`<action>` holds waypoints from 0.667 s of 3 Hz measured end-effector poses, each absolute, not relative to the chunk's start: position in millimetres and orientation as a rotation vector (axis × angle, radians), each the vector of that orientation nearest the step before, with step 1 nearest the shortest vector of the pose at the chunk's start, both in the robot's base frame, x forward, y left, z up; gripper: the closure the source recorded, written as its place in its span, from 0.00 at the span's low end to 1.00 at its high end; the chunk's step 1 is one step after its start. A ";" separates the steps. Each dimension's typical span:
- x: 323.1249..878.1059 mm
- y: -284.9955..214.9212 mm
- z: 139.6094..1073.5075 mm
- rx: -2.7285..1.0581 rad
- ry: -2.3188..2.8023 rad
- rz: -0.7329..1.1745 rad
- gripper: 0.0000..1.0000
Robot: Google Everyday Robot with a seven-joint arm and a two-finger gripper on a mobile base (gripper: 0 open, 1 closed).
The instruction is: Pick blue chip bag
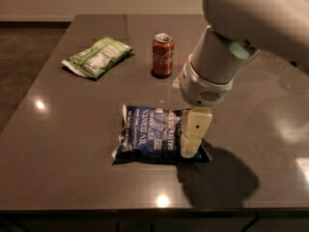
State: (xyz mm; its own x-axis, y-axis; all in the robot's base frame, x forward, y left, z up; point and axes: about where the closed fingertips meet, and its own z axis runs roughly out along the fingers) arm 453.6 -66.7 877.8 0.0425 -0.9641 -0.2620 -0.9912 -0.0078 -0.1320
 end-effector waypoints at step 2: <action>445.5 -51.6 854.6 -2.156 2.015 0.175 0.39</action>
Offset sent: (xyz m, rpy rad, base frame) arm -0.0115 0.0189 -0.0333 -0.0853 0.1241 0.0651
